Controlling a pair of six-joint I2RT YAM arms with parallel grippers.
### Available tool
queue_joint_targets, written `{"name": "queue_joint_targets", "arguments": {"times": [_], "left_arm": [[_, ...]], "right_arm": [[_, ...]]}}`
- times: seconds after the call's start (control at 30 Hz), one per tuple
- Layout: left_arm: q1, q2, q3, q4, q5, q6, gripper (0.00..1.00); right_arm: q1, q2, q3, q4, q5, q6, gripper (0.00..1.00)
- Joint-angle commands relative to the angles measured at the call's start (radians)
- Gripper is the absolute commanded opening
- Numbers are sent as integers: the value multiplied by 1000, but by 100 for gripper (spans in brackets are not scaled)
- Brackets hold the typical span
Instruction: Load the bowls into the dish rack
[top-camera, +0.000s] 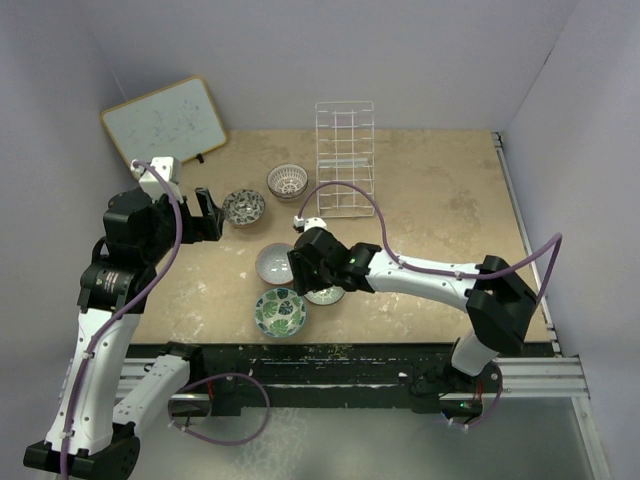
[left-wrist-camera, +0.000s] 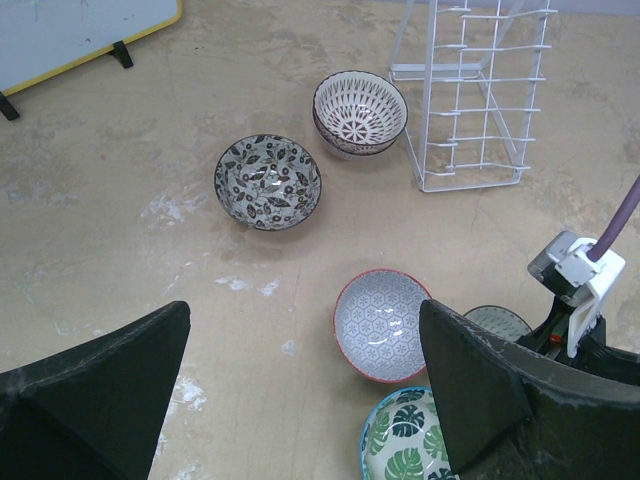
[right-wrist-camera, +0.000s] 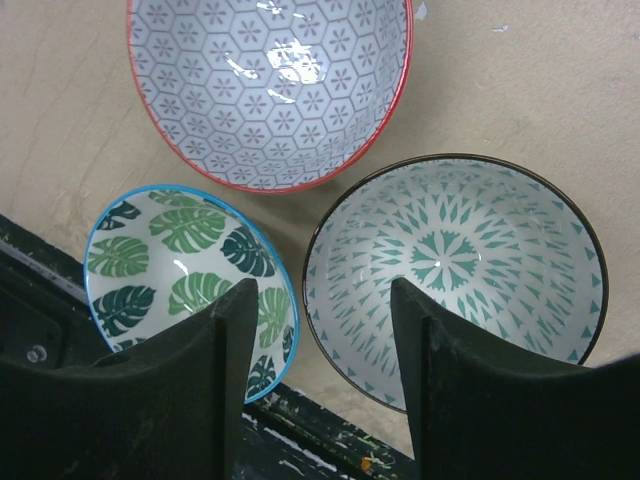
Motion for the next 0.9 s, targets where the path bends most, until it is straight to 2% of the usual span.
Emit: {"name": "queue_joint_targets", "arguments": {"times": [0.0,0.13,0.53,0.87], "left_arm": [[-3,-10,11,21,5,30,99],[-3,-12,1,22,1,35,99],[-3,-10,-17,29,1,46,99],[-3,-6,-36,38,-5,53,99]], "right_arm": [[5,25,53,6,67,27,56],[5,49,65,-2,93,33,50],[5,113,87,3,94,32,50],[6,144,101,-118,203,50,49]]}}
